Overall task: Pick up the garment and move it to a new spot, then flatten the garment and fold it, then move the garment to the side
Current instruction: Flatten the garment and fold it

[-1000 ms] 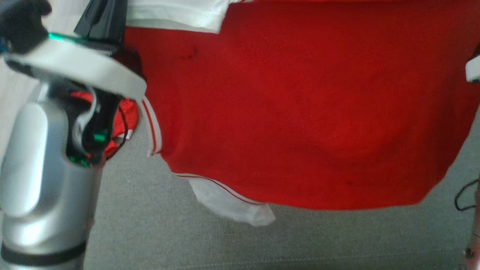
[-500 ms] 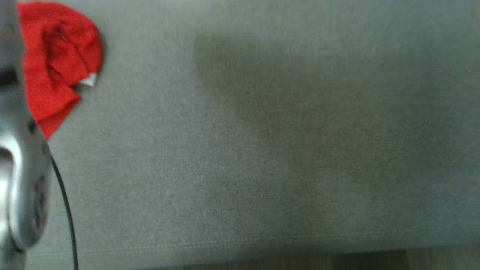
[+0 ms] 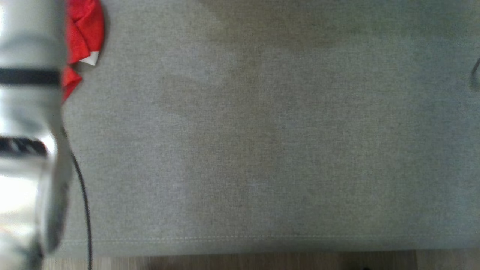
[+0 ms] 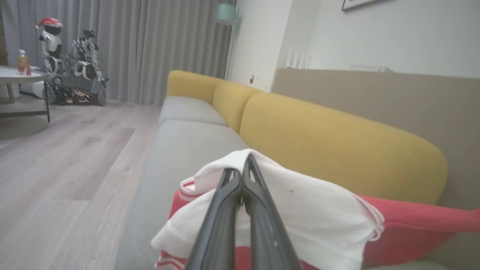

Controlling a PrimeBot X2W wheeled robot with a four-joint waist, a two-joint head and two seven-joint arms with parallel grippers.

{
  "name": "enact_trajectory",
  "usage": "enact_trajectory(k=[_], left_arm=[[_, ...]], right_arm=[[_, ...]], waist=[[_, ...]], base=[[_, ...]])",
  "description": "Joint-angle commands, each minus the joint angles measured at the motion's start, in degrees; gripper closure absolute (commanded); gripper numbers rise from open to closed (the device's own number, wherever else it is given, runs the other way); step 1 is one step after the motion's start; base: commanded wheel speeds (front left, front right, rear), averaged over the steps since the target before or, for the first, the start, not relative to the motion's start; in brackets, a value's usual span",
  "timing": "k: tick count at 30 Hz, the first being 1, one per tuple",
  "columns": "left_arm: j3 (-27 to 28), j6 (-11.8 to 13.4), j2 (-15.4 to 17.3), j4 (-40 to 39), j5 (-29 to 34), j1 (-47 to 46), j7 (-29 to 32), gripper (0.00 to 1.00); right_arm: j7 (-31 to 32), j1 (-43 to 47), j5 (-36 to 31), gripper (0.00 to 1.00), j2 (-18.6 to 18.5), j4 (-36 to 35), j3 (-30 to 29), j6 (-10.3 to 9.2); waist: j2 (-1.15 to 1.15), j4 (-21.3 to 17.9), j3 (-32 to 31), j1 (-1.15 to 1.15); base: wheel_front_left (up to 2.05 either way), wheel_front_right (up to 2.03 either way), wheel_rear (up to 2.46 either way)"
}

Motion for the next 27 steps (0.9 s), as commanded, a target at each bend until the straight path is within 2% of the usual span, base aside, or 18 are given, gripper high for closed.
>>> enact_trajectory(k=[1, 7, 15, 21, 27], left_arm=[[-0.4, -0.7, 2.1, -0.6, 0.7, 1.9, -0.7, 1.0], [-3.3, -2.3, 2.8, 4.2, 0.3, 15.2, -2.5, 1.0], [-6.0, -3.2, 5.2, 7.2, -2.9, 31.7, -2.6, 1.0], [-10.4, -3.3, 7.4, 4.4, -5.4, 40.4, -0.6, 1.0], [-16.5, -3.3, 11.6, -1.6, -8.2, 48.4, 1.9, 1.0]], right_arm=[[-0.6, 1.4, 1.2, 1.0, 0.3, 0.0, 0.9, -0.04], [0.4, 12.3, 5.5, 1.0, 1.0, 6.2, 6.0, -0.04], [3.5, 25.8, 9.3, 1.0, -0.7, 8.4, 15.3, -0.04], [5.3, 32.4, 11.0, 1.0, -3.2, 7.7, 21.2, -0.04], [6.7, 37.7, 12.8, 1.0, -6.2, 6.2, 27.3, -0.04]], waist=[[0.0, 0.2, -0.8, -0.01], [0.0, 0.3, -5.1, -0.01], [0.0, -0.3, -12.6, -0.01], [0.0, -0.4, -16.7, -0.01], [0.0, -0.3, -20.2, -0.01]], base=[[0.0, 0.0, 0.0], [0.0, 0.0, 0.0], [0.0, 0.0, 0.0], [0.0, 0.0, 0.0], [0.0, 0.0, 0.0]])
